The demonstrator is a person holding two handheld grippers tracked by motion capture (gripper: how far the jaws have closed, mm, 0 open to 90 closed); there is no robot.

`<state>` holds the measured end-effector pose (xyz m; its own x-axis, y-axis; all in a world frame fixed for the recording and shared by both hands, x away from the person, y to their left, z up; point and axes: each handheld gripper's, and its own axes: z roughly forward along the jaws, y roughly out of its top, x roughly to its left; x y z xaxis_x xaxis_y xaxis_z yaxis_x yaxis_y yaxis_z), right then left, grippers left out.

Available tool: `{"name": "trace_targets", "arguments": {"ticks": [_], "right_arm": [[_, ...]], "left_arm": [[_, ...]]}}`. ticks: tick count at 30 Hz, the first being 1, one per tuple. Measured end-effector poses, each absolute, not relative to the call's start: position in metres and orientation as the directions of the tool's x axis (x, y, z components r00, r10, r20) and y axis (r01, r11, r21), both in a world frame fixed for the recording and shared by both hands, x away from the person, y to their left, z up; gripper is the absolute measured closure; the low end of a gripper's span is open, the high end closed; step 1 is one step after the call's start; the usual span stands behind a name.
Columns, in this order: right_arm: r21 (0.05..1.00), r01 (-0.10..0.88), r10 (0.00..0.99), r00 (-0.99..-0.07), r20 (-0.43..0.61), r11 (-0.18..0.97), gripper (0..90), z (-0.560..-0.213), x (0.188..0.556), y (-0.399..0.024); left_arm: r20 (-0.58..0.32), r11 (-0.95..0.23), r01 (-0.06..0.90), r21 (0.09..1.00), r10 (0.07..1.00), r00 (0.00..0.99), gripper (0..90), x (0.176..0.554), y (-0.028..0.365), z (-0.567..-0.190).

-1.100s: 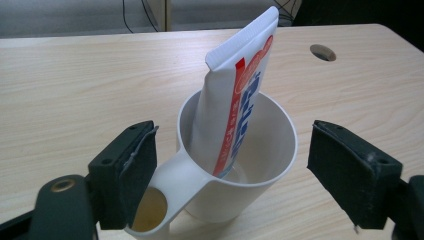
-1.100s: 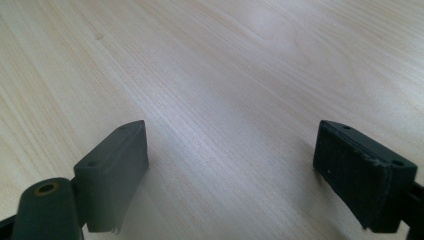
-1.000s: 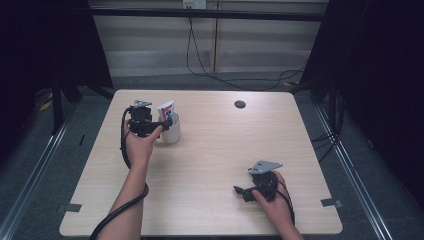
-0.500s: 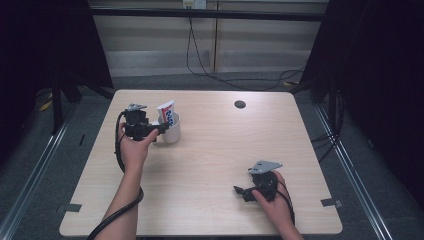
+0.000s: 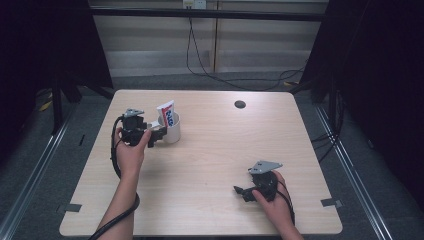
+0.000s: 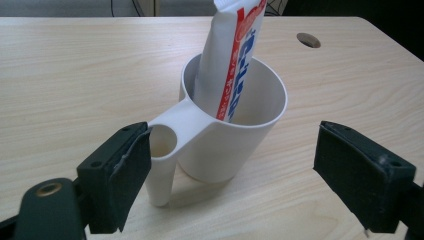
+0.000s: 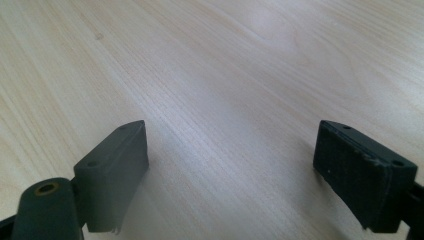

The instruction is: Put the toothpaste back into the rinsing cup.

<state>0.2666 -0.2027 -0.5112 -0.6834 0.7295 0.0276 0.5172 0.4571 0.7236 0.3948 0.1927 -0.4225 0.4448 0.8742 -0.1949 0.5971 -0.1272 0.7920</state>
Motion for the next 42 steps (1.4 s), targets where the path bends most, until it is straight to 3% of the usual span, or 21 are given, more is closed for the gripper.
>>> {"name": "trace_targets", "arguments": {"ticks": [42], "right_arm": [[0.725, 0.514, 0.728, -0.685, 0.026, 0.458, 14.0, -0.511, 0.267, -0.203]], "left_arm": [[-0.171, -0.180, 0.602, 0.778, 0.862, 0.478, 15.8, 0.349, 0.209, -0.481]]}}
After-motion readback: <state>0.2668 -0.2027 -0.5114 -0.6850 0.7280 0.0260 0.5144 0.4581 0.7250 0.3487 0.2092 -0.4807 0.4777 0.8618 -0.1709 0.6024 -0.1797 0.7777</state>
